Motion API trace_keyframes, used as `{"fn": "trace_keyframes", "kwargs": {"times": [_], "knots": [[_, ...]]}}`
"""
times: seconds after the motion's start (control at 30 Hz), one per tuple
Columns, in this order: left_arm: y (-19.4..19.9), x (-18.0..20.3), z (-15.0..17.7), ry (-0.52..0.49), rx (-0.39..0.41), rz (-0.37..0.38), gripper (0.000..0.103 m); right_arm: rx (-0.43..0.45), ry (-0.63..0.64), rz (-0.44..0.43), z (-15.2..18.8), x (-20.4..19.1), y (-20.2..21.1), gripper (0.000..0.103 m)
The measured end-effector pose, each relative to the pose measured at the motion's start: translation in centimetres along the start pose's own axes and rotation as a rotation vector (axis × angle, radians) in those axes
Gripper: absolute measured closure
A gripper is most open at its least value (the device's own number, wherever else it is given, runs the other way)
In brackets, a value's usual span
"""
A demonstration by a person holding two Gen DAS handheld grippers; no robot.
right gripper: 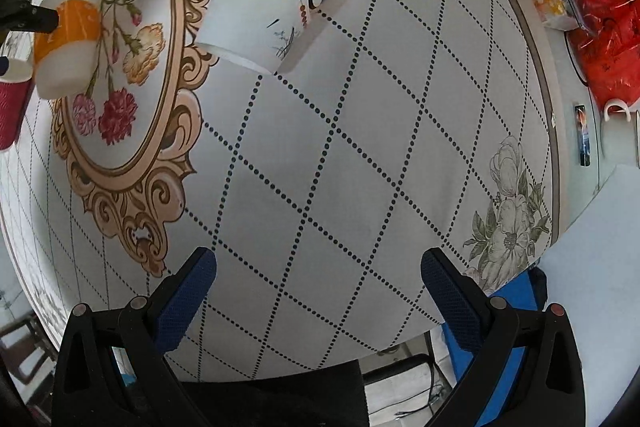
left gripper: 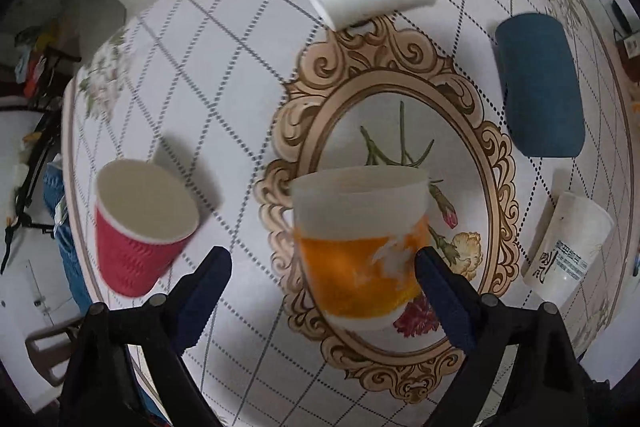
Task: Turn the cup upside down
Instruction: 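Reach the left tool to the orange-and-white cup and close on it, then lift the orange-and-white cup off the placemat with the left tool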
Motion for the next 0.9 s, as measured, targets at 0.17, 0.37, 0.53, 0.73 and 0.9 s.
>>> {"fn": "trace_keyframes", "kwargs": {"times": [0.17,0.37,0.53,0.73,0.9], "knots": [[-1.1,0.8,-0.6,-0.042,-0.01,0.009,0.009,0.0,-0.004,0.013,-1.1,0.0,0.0,0.0],[-1.8,1.6,-1.4,-0.086,-0.006,0.006,0.009,-0.002,-0.006,0.021,-2.4,0.0,0.2,0.0],[-3.1,2.1,-2.4,-0.099,-0.02,0.013,0.023,0.0,-0.007,0.023,-3.2,-0.5,0.3,0.0],[-4.5,2.1,-3.0,-0.109,-0.021,-0.004,0.029,0.003,-0.008,0.033,-3.2,-0.9,0.5,0.0],[-5.5,2.4,-2.5,-0.123,-0.005,-0.006,0.03,0.004,-0.01,0.041,-2.9,-0.8,0.4,0.0]]}}
Point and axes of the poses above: each gripper's, at about its wrist camera, not at the fingertips, and y roughly against the way its jaws point, x to its right, z to its underside, the point moved 5 cm from there along -y, roughly the way its jaws point, and after that the axes turned 5 degrees about -y, right-handed, at the moved point
